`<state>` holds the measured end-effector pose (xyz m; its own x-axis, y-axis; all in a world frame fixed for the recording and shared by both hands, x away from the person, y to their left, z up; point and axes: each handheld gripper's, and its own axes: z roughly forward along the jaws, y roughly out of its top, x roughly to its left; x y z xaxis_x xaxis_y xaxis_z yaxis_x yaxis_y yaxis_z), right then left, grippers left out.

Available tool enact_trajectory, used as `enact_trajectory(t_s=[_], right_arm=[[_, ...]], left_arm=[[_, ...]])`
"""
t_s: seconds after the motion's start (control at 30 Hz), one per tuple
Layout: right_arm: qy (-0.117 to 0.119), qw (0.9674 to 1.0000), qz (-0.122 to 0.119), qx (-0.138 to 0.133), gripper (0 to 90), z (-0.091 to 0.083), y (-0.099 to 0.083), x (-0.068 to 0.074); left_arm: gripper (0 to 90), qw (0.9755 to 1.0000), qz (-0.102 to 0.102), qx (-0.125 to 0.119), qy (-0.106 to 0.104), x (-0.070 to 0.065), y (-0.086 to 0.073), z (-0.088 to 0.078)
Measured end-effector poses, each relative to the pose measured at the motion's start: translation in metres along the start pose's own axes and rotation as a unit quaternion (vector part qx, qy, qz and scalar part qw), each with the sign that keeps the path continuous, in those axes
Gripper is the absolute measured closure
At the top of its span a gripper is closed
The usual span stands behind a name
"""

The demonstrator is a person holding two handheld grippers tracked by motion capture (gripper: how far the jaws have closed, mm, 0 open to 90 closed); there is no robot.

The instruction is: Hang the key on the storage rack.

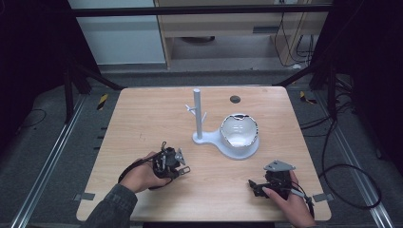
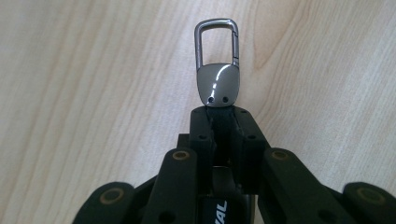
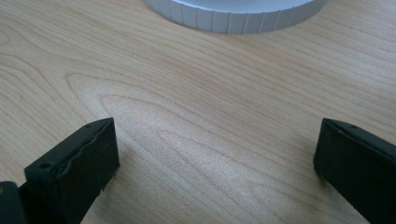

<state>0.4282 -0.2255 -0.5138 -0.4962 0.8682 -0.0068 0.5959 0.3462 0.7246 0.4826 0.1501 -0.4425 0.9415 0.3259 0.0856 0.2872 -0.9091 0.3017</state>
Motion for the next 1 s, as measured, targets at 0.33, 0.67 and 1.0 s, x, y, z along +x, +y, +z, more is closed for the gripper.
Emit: enact_trajectory(t_s=[0.33, 0.67, 1.0], right_arm=[[-0.001, 1.0000, 0.002, 0.000, 0.4, 0.000, 0.000, 0.000], [-0.003, 1.0000, 0.004, 0.001, 0.4, 0.000, 0.000, 0.001], [-0.003, 1.0000, 0.004, 0.001, 0.4, 0.000, 0.000, 0.001]], left_arm=[[79.7, 0.9942, -0.043, -0.090, 0.040, -0.003, -0.025, -0.017], [79.9, 0.9766, -0.091, -0.170, 0.096, -0.010, -0.051, -0.032], [80.1, 0.9457, -0.135, -0.257, 0.147, -0.016, -0.064, -0.052]])
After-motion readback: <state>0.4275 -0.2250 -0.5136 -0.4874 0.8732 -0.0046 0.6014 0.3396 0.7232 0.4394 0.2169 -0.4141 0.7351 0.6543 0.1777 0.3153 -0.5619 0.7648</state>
